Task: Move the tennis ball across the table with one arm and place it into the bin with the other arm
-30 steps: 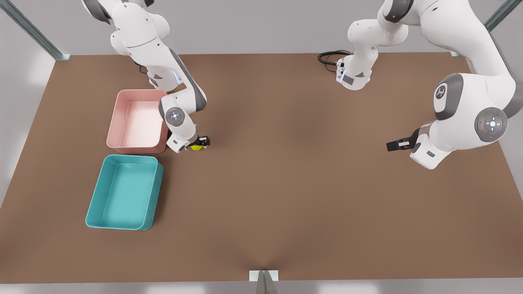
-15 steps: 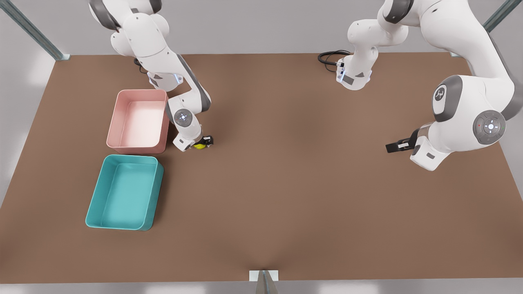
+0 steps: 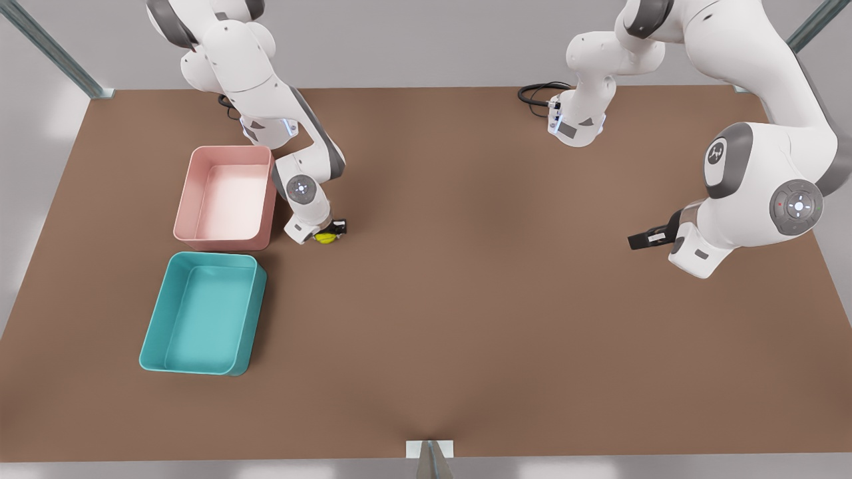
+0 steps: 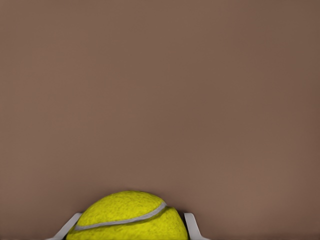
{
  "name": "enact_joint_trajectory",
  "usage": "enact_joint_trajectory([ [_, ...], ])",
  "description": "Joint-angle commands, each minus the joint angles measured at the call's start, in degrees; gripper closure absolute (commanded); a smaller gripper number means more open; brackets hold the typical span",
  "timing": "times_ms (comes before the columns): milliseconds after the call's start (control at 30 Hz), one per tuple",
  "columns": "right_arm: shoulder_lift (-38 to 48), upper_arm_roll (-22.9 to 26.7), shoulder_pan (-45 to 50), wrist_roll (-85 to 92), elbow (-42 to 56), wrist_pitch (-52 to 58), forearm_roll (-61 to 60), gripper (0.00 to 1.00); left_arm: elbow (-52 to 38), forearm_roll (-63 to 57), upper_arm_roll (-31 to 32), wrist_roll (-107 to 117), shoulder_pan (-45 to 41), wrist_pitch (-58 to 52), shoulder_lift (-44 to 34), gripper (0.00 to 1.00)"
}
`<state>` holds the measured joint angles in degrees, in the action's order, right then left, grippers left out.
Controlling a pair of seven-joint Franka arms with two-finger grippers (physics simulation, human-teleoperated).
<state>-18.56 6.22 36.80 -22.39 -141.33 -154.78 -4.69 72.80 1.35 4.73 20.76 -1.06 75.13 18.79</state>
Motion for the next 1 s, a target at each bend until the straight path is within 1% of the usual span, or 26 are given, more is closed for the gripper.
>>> enact_joint_trajectory([
  [0,0.0,0.0,-0.3,0.2,0.3,0.3,0.2,0.34,0.0,0.0,0.0,1.0,0.0,0.0,-0.1,0.00],
  [67,0.9,0.2,-0.8,1.1,1.8,2.0,0.3,0.34,0.0,-0.1,0.0,1.0,0.0,0.1,-0.1,0.00],
  [167,2.1,0.6,-3.8,5.4,10.3,13.3,0.3,0.34,0.0,-0.1,0.0,1.0,0.0,-0.2,-0.2,0.00],
  [200,2.1,0.5,-6.6,9.5,14.6,17.3,0.3,0.34,-0.1,-0.1,0.0,0.9,0.3,-0.2,-0.4,0.00],
  [267,1.1,0.7,-12.3,22.9,20.7,18.3,0.8,0.34,-0.2,-0.2,0.0,1.0,0.1,-0.9,-0.3,0.00],
  [333,-1.1,0.8,-19.1,37.6,29.4,22.9,1.9,0.34,-0.2,-0.1,0.0,1.0,0.3,-0.9,-0.2,0.00],
  [367,-1.2,0.8,-21.1,42.3,31.8,23.0,1.9,0.34,-0.2,-0.1,0.0,1.0,0.2,-0.9,-0.2,0.00],
  [433,0.4,1.8,-22.3,47.8,32.9,24.1,1.9,0.34,-0.2,-0.1,0.0,1.0,0.2,-0.9,-0.2,0.00],
  [500,-0.3,4.7,-22.4,55.6,34.1,24.4,2.9,0.34,-0.2,-0.1,0.0,1.0,0.1,-0.9,-0.3,0.00],
  [533,-1.6,6.3,-22.8,56.2,34.0,24.5,2.9,0.34,-0.2,-0.1,0.0,1.1,0.0,-1.0,-0.3,0.00],
  [567,-2.8,6.3,-24.1,56.2,34.0,24.5,2.8,0.33,-0.2,-0.1,0.0,1.3,-0.2,-1.1,-0.3,0.00],
  [600,-3.7,6.3,-24.7,55.7,34.0,24.5,2.8,0.19,-0.2,0.0,0.0,1.3,-0.3,-1.3,-0.4,0.00],
  [633,-4.1,6.3,-24.9,55.6,34.0,24.5,2.7,0.00,-0.2,0.0,1.0,1.4,-0.1,-1.3,-0.4,0.00],
  [767,-5.4,6.3,-25.7,55.4,34.3,24.5,2.5,0.00,-0.2,0.0,1.1,1.5,0.0,-1.4,-0.4,0.00],
  [800,-5.4,6.0,-25.2,50.4,35.2,25.6,1.9,0.00,-0.2,0.0,1.1,1.5,0.0,-1.4,-0.4,0.00],
  [833,-5.4,5.6,-22.9,33.4,38.4,32.4,2.2,0.00,-0.2,0.0,1.1,1.5,0.0,-1.4,-0.4,0.00],
  [867,-5.1,5.6,-19.7,21.8,45.5,47.9,2.4,0.00,-0.2,0.0,1.1,1.5,0.0,-1.4,-0.4,0.00],
  [900,0.2,5.6,-19.6,19.7,45.8,54.1,2.0,0.00,-0.2,0.0,1.1,1.5,0.0,-1.4,-0.4,0.00],
  [933,4.2,5.6,-19.5,19.7,43.4,54.3,2.1,0.00,-0.2,0.0,1.1,1.5,0.0,-1.4,-0.4,0.00],
  [967,9.1,6.3,-20.3,20.5,42.6,59.3,2.7,0.00,-0.1,0.0,1.1,1.5,0.0,-1.4,-0.4,0.00],
])
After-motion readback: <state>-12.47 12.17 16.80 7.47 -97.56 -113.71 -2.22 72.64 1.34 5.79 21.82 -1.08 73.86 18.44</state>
